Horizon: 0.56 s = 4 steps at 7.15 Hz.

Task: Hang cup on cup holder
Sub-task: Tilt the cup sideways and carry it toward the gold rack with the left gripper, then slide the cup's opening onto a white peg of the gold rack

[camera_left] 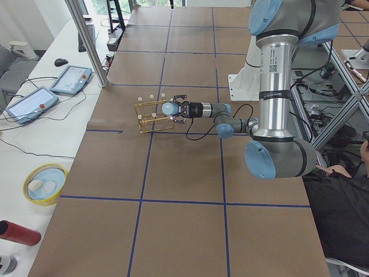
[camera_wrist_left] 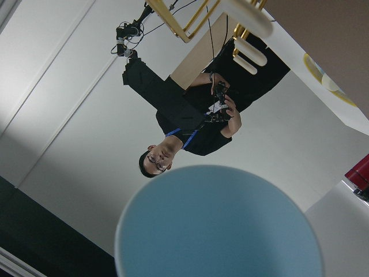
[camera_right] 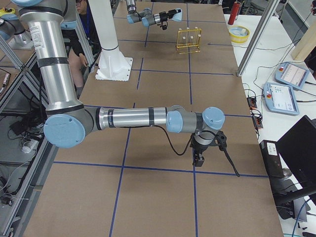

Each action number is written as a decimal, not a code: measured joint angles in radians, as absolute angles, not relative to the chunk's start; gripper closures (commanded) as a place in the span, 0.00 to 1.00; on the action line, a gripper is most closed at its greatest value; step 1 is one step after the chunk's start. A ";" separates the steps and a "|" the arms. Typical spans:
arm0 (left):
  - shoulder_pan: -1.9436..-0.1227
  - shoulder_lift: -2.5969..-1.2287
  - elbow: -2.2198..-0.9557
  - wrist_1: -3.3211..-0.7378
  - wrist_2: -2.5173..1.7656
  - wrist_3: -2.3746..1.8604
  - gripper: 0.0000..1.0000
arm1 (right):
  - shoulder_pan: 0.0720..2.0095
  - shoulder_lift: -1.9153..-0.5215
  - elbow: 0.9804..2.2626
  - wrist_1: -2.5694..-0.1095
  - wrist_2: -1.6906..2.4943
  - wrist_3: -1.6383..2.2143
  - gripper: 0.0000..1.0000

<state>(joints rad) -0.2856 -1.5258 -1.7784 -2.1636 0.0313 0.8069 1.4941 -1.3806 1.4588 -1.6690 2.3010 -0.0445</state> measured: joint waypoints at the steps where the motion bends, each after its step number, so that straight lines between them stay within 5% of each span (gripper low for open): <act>1: -0.285 -1.540 -1.761 -2.164 0.030 0.808 1.00 | 1.494 -1.381 1.459 -1.669 2.301 -0.044 0.00; 4: -0.285 -1.576 -1.725 -2.163 0.029 0.810 1.00 | 1.494 -1.381 1.459 -1.669 2.301 -0.044 0.00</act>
<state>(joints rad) -0.2853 -1.5756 -1.7248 -2.1630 0.0292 0.8095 1.4941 -1.3806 1.4588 -1.6690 2.3010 -0.0442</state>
